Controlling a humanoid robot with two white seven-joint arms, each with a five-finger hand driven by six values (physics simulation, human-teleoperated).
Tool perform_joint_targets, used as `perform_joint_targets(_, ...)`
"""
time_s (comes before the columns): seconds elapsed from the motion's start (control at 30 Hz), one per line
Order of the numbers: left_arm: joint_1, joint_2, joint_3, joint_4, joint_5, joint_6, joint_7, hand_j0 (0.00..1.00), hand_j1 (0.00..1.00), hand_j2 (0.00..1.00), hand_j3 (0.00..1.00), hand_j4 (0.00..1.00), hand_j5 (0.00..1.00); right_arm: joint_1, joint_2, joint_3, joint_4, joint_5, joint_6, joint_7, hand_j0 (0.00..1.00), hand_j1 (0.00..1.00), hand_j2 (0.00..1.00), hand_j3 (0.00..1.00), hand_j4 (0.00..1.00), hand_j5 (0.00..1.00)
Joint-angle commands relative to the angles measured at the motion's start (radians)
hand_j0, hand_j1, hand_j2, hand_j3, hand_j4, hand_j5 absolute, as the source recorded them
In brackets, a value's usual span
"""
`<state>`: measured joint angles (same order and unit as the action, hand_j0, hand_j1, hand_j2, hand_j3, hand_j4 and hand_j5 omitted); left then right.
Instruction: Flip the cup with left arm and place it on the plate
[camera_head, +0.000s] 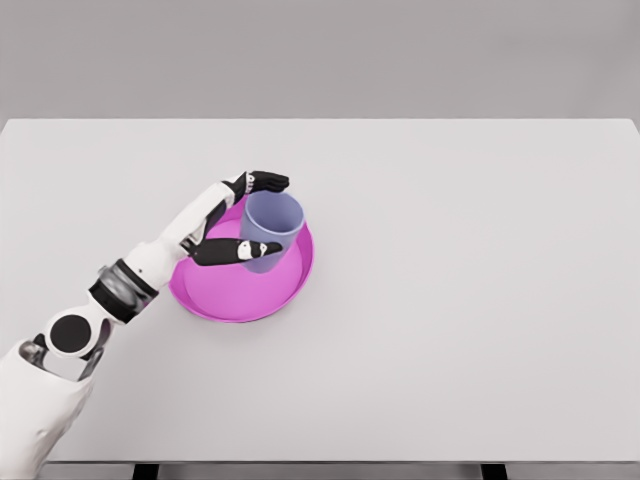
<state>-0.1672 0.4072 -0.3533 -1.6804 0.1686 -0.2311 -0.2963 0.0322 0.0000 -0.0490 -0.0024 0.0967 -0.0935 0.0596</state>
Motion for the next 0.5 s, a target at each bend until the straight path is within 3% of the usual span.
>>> perform_joint_targets(0.0,0.002,-0.007,-0.003,0.002,0.005,0.001,0.0,0.77,0.77,0.77,0.77,0.77,0.77,-0.002,0.0,0.0,-0.001,0.0,0.0,0.0,1.0,1.0,1.0,1.0,1.0,1.0)
perform_joint_targets(0.47,-0.002,-0.008,-0.018,0.018,0.005,0.001,0.0,0.85,0.85,0.85,0.85,0.85,0.85,0.0,0.0,0.0,0.001,0.0,0.0,0.0,1.0,1.0,1.0,1.0,1.0,1.0)
